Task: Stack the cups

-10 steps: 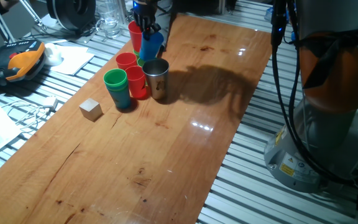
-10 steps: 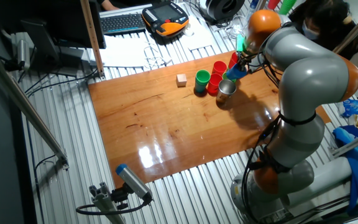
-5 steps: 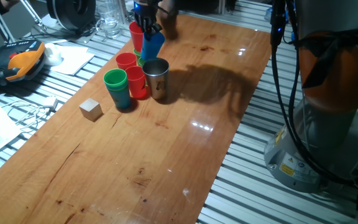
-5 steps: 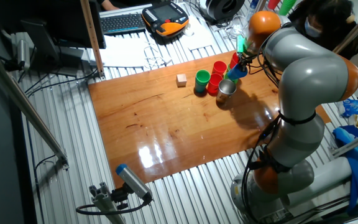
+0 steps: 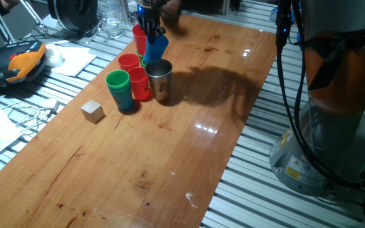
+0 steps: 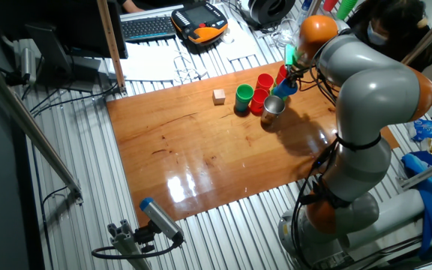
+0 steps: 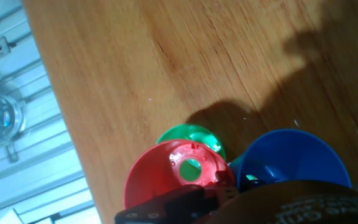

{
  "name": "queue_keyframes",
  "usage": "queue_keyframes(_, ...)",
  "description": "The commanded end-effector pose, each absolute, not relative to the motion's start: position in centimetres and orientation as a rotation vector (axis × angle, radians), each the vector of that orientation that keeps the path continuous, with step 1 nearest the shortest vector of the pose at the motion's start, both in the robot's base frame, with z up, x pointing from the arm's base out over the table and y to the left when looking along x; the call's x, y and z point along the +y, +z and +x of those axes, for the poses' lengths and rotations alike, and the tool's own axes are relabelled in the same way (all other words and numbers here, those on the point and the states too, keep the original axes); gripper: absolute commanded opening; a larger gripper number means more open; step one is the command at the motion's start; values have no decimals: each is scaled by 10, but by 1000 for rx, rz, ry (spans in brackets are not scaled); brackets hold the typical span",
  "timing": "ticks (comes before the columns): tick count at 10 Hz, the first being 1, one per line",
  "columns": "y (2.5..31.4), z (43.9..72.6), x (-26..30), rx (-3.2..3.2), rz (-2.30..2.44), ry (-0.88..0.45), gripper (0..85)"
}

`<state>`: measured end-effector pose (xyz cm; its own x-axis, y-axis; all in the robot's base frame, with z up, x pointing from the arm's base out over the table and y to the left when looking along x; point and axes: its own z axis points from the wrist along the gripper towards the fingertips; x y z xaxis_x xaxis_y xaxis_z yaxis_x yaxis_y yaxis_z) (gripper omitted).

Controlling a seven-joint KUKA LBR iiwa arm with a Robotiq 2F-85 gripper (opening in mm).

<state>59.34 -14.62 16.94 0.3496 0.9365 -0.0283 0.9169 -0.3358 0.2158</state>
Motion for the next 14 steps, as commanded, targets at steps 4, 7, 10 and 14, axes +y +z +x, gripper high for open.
queue_keyframes(4, 168, 593, -145, 1678, 2402, 120, 0)
queue_keyframes(7, 164, 595, -143, 1643, 2390, 103, 0)
queue_keyframes(10, 165, 595, -142, 1635, 2388, 102, 0)
queue_keyframes(14, 163, 595, -144, 1640, 2399, 83, 0)
